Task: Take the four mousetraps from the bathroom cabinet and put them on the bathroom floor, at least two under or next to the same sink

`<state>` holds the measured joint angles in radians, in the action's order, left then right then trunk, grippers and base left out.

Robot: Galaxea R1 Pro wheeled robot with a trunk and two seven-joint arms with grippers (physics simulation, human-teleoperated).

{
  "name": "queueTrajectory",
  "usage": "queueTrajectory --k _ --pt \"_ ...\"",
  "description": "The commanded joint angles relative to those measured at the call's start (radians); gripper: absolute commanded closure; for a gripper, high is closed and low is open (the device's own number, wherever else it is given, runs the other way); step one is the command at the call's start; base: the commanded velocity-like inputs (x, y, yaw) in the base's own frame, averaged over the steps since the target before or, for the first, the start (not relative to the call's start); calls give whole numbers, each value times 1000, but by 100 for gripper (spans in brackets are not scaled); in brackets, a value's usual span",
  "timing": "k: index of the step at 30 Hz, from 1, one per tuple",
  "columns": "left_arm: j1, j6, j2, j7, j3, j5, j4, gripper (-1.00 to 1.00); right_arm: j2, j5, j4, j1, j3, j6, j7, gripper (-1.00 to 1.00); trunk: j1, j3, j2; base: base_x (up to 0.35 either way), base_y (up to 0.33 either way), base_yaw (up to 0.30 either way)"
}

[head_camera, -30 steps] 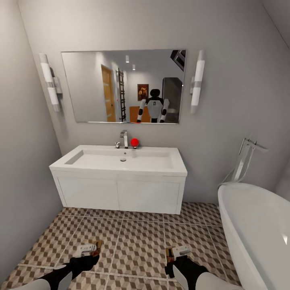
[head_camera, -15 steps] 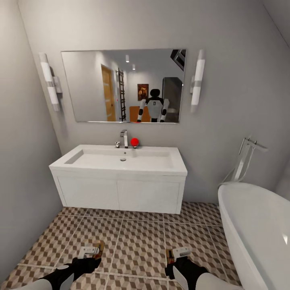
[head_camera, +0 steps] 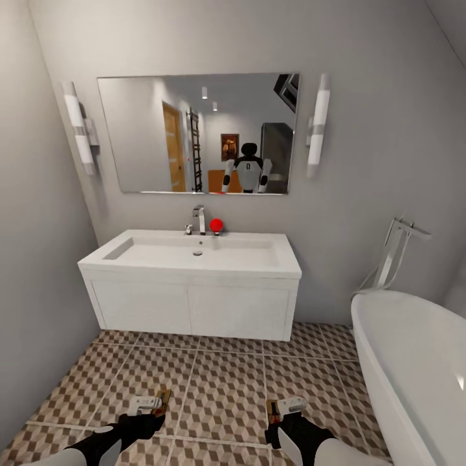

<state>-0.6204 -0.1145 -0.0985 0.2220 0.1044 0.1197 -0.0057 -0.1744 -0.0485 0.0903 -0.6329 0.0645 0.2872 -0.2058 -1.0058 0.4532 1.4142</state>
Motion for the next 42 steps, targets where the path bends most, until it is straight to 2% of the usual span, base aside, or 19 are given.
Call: queueTrajectory --k 1,18,20,22,23,24,26,32,42 --pt "-1 -4 0 1 8 8 1 100 0 -1 2 0 6 7 -1 100 -4 4 8 0 0 0" --pt "-1 -3 3 -11 9 6 0 100 0 -5 3 0 6 -14 -1 100 -69 58 127 0 0 0" --pt "-1 -3 6 -50 8 6 0 100 0 -5 3 0 6 -16 -1 100 -77 64 141 0 0 0" --pt "-1 -2 16 -126 8 5 1 100 0 -6 4 -1 6 -18 -1 100 -84 70 155 0 0 0" --pt "-1 -2 26 -184 8 4 1 100 0 -6 5 -1 6 -19 -2 100 -88 73 162 0 0 0" --pt "-1 -2 31 -211 8 4 1 100 0 -6 5 -1 6 -19 -2 100 -92 76 169 0 0 0" --pt "-1 -2 52 -299 10 1 1 100 0 -8 6 0 7 -20 -2 100 -100 83 183 0 0 0" --pt "-1 -3 54 -316 11 0 1 100 0 -7 6 0 6 -26 -3 100 -123 101 225 0 0 0" --pt "-1 -3 56 -318 11 -4 0 100 0 0 0 1 5 -82 -20 100 -161 133 295 0 0 0"
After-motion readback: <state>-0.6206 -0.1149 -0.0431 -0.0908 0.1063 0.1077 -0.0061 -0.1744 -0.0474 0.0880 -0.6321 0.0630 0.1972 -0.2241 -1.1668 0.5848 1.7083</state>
